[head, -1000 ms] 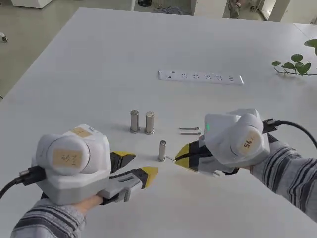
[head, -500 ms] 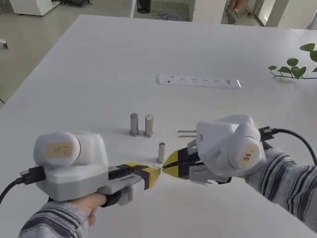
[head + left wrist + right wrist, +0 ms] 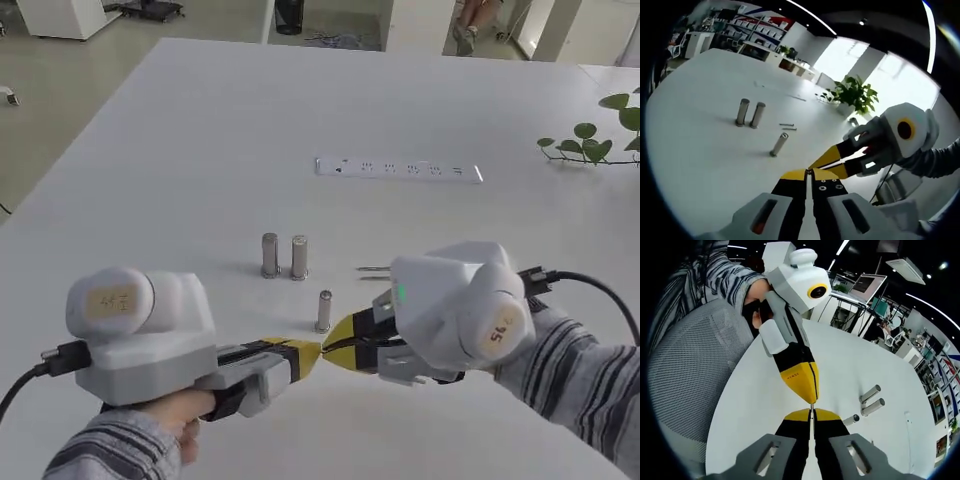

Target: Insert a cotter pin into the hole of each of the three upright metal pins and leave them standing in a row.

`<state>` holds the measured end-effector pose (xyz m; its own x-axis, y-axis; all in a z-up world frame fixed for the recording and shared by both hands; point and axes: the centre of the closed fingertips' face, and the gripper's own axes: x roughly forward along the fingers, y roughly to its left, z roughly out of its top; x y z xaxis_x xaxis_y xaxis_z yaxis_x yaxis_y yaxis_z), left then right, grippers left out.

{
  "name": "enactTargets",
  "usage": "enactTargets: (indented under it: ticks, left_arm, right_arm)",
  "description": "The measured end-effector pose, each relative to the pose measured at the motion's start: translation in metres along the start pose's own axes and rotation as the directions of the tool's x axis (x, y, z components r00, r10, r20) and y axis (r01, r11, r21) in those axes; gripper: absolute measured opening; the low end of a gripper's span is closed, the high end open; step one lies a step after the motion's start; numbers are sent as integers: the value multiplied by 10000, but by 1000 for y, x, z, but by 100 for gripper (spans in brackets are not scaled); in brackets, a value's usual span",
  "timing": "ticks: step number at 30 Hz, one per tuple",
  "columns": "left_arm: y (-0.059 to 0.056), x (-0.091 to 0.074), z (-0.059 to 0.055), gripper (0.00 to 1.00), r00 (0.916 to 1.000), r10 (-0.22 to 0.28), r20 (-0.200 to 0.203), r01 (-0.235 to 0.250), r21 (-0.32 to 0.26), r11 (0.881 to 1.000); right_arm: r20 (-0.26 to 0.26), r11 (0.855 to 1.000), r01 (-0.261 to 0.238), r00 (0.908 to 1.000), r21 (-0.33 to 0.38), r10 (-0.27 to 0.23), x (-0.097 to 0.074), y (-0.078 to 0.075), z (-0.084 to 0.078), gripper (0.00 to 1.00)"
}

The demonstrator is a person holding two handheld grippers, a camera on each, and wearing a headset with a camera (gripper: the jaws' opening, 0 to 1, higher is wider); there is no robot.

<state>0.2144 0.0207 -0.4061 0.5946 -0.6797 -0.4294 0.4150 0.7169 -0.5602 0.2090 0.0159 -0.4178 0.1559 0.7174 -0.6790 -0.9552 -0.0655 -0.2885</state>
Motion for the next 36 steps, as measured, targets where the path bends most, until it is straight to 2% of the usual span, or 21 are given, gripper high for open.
enactTargets:
  ticks: [10,11,12,13,14,16,19,21,23,24,25,27,28,30,31,32,34,36]
  left_arm:
    - [-1,2,-2,0,10000,-82,-24,81,-137,9999]
    - [-1,1,-1,0,9999,-108,30,108,-28,9999]
    - [-1,1,0,0,9998,-173,58,170,415,9990]
    - [-1,1,3,0,9996,-145,236,117,1146,9933]
    - [-2,0,5,0,9992,-160,361,101,1587,9873]
    - [-6,0,0,0,9998,-143,160,117,1496,9887]
    - [-6,0,0,0,9997,-201,146,171,1844,9827]
    - [-6,0,0,0,9996,-257,97,230,2153,9763]
    - [-4,-1,0,0,9996,-269,-3,260,2700,9625]
    - [-3,-2,-1,0,9996,-246,-103,265,3009,9533]
    - [-3,-2,-2,0,9996,-224,-180,270,3139,9491]
    - [-1,-4,-3,0,9991,-240,-363,357,3674,9294]
    - [-1,-4,-4,0,9987,-241,-445,399,3991,9160]
    - [-1,-5,-6,0,9977,-262,-627,515,4469,8931]
    - [-2,-6,-8,0,9965,-322,-766,653,4827,8733]
    - [-2,-6,-9,0,9956,-355,-864,740,4988,8636]
    - [-3,-6,-12,0,9933,-454,-1059,958,5400,8362]
    - [-6,-7,-15,0,9908,-588,-1220,1185,5703,8129]
  right_arm:
    - [-17,9999,49,10000,102,-49,0,1,1,0]
    - [9,9995,110,9999,283,-110,-1,0,2,0]
    - [53,9979,77,10000,643,-81,-1,0,2,0]
    - [94,9979,112,9999,638,-118,-1,-1,3,0]
    - [148,9969,223,9996,748,-234,-2,-2,3,0]
    - [116,9930,110,9999,1177,-124,-2,-2,1,0]
    - [129,9887,44,9999,1500,-64,-2,0,-2,0]
    - [316,9839,30,9995,1786,-87,-3,1,-2,0]
    - [402,9731,-144,9992,2299,53,-4,4,-4,2]
    - [399,9726,-117,9992,2322,25,-4,4,-5,3]
    - [436,9723,-112,9990,2336,10,-5,3,-6,3]
    - [534,9599,-246,9985,2793,101,-5,6,-8,4]
    - [692,9460,-408,9974,3216,195,-5,8,-8,6]
    - [920,9303,-573,9954,3623,254,-5,9,-8,8]
    - [975,9251,-631,9948,3745,284,-5,9,-8,8]
    - [1033,9152,-705,9941,3969,318,-5,9,-9,8]
    - [1112,9107,-783,9931,4055,358,-5,10,-10,9]
    - [1229,8989,-967,9913,4274,482,-4,12,-10,10]
